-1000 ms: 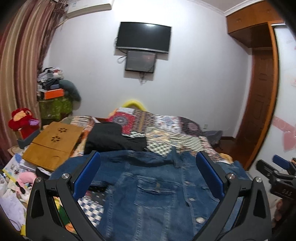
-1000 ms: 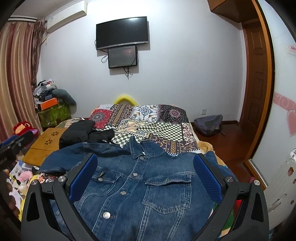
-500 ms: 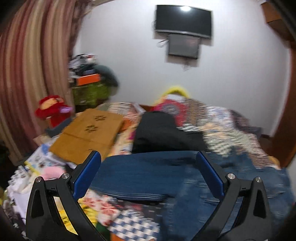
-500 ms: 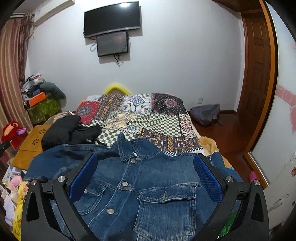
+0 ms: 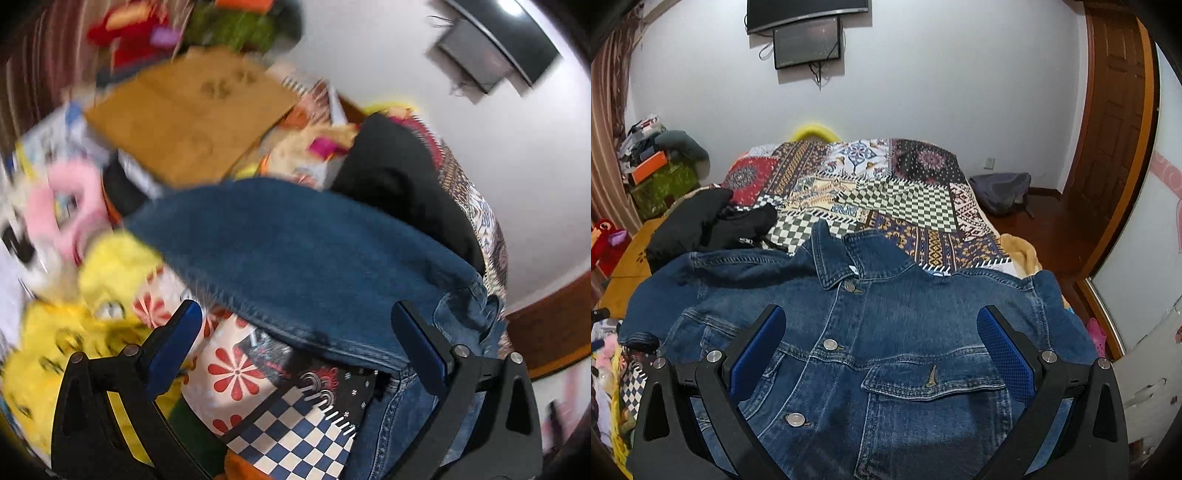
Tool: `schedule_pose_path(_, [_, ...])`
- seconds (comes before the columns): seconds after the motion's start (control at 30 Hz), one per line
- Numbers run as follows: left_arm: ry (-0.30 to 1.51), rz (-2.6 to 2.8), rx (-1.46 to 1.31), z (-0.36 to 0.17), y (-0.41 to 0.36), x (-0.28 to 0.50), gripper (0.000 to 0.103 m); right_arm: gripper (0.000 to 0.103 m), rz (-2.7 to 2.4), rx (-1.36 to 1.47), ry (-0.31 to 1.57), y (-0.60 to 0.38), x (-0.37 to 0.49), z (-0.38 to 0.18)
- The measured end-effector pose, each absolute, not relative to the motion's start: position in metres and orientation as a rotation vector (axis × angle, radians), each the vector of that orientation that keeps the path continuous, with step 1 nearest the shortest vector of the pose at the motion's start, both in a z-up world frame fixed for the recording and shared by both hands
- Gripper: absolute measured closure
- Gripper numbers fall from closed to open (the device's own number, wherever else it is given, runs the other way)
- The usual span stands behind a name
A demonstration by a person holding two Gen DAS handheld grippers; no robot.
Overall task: Fold large clothes
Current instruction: 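Grasp the denim jacket sleeve with the left gripper and lift it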
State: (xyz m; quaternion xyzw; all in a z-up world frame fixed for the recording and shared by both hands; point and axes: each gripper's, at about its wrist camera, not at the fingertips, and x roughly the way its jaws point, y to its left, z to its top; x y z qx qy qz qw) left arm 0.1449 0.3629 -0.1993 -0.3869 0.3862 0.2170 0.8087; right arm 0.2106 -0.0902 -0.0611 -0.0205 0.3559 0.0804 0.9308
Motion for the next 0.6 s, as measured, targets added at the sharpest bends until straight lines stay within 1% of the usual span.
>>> schedule_pose_path(0.1, [0.829, 0.439, -0.984, -0.226, 0.383, 0.136, 0.003, 0.000, 0.166, -0.039, 0.744, -0.088, 0.216, -0.065])
schedule_pose_path(0.23, [0.823, 0.428, -1.099, -0.252, 0.405, 0.134, 0.011, 0.000, 0.161, -0.054, 0.767, -0.084, 0.220, -0.071])
schedule_pose_path(0.37, [0.831, 0.439, -1.111, -0.266, 0.416, 0.144, 0.016, 0.000, 0.155, -0.068, 0.777, -0.082, 0.222, -0.074])
schedule_pose_path(0.4, [0.839, 0.453, -1.100, -0.269, 0.418, 0.148, 0.019, 0.000, 0.155, -0.069, 0.778, -0.081, 0.222, -0.074])
schedule_pose_path(0.5, [0.837, 0.509, -1.027, -0.265, 0.418, 0.158, 0.022, 0.000, 0.157, -0.071, 0.781, -0.080, 0.221, -0.074])
schedule_pose_path(0.53, [0.830, 0.531, -0.983, -0.259, 0.416, 0.162, 0.029, 0.000, 0.159, -0.072, 0.781, -0.080, 0.220, -0.073])
schedule_pose_path(0.57, [0.825, 0.543, -0.950, -0.256, 0.416, 0.164, 0.034, 0.000, 0.161, -0.075, 0.779, -0.079, 0.219, -0.073])
schedule_pose_path(0.6, [0.821, 0.554, -0.903, -0.249, 0.413, 0.168, 0.046, 0.000, 0.164, -0.079, 0.774, -0.078, 0.218, -0.071])
